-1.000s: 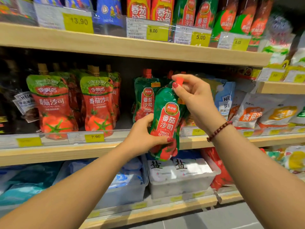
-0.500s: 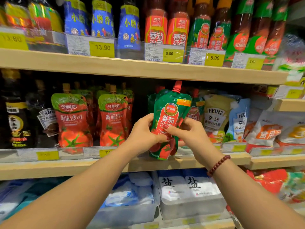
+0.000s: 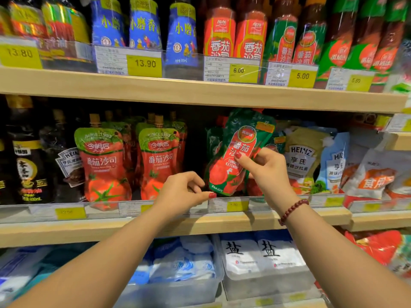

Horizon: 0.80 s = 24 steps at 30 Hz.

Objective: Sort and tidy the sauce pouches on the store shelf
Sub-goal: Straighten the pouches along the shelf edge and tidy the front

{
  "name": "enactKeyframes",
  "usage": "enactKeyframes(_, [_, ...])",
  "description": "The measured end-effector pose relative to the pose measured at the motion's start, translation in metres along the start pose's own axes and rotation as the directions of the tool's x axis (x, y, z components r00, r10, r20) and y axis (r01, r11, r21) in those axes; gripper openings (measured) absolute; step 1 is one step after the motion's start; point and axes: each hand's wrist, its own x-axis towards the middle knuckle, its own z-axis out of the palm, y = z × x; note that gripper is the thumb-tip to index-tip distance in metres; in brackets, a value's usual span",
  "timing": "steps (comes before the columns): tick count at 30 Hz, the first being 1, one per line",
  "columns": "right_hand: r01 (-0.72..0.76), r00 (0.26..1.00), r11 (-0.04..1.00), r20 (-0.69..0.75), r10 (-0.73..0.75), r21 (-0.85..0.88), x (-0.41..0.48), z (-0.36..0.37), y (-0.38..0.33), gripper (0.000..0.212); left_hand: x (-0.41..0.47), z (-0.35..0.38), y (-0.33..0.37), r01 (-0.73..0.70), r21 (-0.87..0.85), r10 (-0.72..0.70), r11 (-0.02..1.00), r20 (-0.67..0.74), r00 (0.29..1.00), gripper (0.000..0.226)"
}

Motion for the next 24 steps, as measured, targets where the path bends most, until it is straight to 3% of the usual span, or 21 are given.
enactKeyframes(6, [-0.049, 0.997, 0.976, 0.049, 0.061, -0.214, 0.005, 0.006, 0.022, 0.008, -0.001, 0.01, -0.001, 0.061, 0.254, -0.049, 0.965, -0.055, 0.997, 0.03])
enactKeyframes(12, [-0.022, 0.995, 0.922, 0.081, 0.058, -0.387, 0.001, 0.016, 0.035, 0.02, 0.001, 0.01, -0.002, 0.092, 0.279, -0.079, 0.956, -0.057, 0.995, 0.032])
enactKeyframes(18, [0.005, 0.999, 0.882, 0.046, 0.019, -0.471, 0.004, 0.023, 0.04, 0.011, 0.005, 0.012, -0.004, 0.097, 0.277, -0.087, 0.956, -0.051, 0.995, 0.033])
enactKeyframes(24, [-0.024, 0.999, 0.839, 0.017, 0.04, -0.543, 0.012, 0.033, 0.046, 0.027, 0.006, 0.013, -0.005, 0.102, 0.279, -0.09, 0.955, -0.055, 0.994, 0.035])
